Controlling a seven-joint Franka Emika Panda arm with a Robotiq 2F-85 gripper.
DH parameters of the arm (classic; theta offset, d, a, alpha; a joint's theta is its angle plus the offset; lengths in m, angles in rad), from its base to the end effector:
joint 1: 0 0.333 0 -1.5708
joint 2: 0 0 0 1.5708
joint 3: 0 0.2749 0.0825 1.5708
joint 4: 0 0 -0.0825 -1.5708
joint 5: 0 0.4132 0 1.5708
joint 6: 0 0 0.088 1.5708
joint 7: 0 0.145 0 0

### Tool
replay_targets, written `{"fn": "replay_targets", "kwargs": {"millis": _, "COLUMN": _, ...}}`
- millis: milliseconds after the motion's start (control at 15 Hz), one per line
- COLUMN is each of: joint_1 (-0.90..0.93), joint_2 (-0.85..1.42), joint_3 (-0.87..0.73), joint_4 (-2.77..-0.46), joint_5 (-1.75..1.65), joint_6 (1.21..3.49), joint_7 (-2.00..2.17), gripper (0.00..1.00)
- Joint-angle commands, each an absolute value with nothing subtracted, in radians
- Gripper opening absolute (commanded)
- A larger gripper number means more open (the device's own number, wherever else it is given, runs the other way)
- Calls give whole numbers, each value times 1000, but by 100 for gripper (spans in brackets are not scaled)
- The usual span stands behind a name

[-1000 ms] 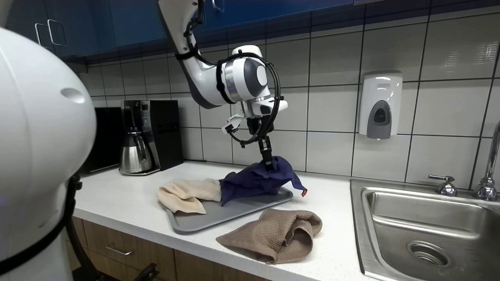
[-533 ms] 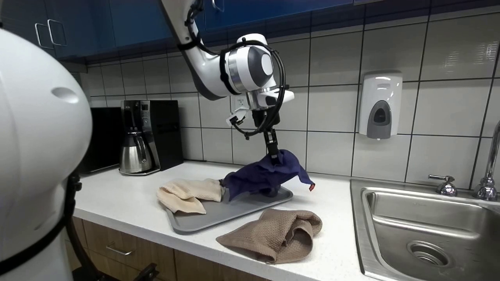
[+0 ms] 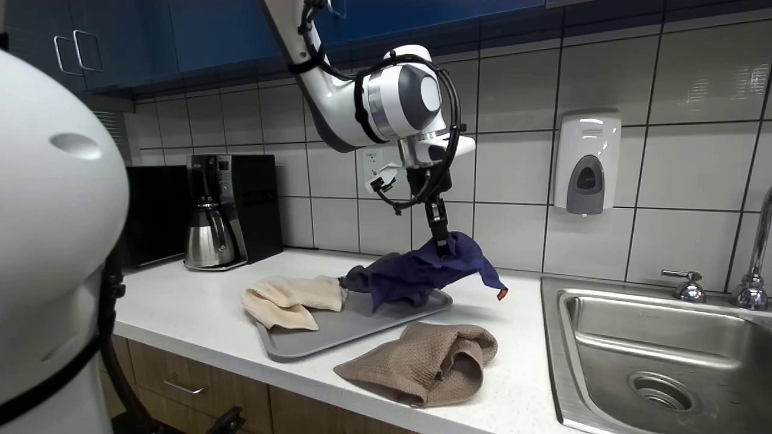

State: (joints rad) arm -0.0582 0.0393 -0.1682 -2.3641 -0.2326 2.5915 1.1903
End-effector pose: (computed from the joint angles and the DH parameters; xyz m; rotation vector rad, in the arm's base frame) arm 0.5318 -0.1233 0.2287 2.5148 -1.7742 0.3609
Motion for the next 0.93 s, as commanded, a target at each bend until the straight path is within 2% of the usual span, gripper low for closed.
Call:
{"fn": "replay_targets", "kwargs": {"millis": 0, "joint_1": -96, "joint_2": 27, "joint_3": -174, "joint_4": -2357, "joint_5": -236, "joint_6": 2569, "joint_7": 1150, "gripper": 2}}
{"fn": "replay_targets", "kwargs": {"millis": 867, "joint_1": -161, "joint_2": 72, "joint_3": -231, "joint_4": -2315, "joint_5": -240, "joint_6": 2571, "joint_7": 1131, "gripper": 2}}
